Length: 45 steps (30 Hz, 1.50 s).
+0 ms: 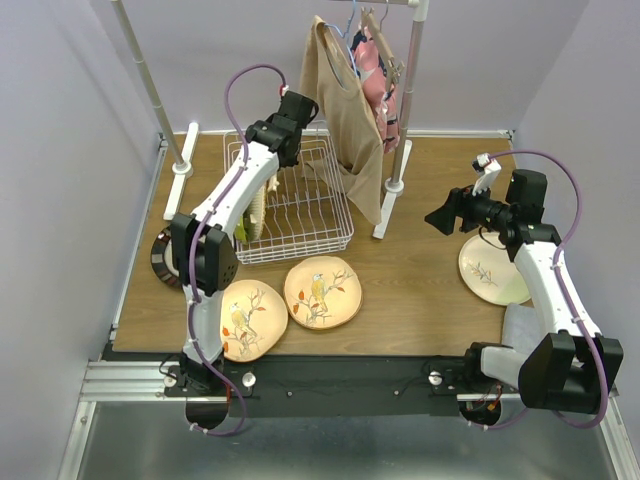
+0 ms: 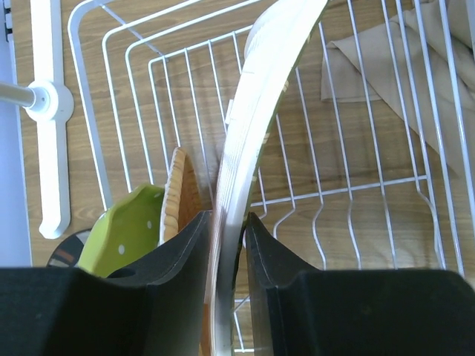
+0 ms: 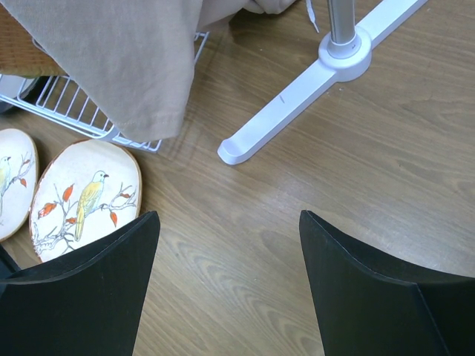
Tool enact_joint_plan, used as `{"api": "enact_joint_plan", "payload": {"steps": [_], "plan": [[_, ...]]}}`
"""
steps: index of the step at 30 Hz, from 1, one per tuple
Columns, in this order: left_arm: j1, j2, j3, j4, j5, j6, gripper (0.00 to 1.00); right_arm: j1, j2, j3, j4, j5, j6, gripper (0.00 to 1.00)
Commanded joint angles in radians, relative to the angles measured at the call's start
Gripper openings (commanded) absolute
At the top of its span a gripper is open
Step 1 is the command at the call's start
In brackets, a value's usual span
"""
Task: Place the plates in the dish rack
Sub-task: Insert the plate into the dish rack
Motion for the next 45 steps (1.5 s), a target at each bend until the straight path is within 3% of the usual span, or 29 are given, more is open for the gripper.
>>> {"api": "enact_joint_plan", "payload": {"steps": [1,4,23,38,45], "plan": [[0.004,0.041,0.026,-0.013,-0.022,0.018,0.27,-0.007,0.005,-0.012,0.015,0.019,-0.01,0.84],[0.005,0.047,0.043,-0.036,-0.044,0.014,0.0,-0.007,0.005,-0.014,0.015,0.02,-0.008,0.84],[0.011,-0.077,0.075,-0.139,-0.056,-0.049,0.0,-0.007,0.003,-0.014,0.015,0.022,-0.01,0.84],[0.005,-0.164,-0.041,-0.167,0.002,-0.106,0.0,-0.007,0.003,-0.012,0.015,0.022,-0.01,0.84],[0.011,-0.242,-0.176,-0.115,0.035,-0.123,0.0,-0.007,0.004,-0.012,0.015,0.023,-0.008,0.84]]}}
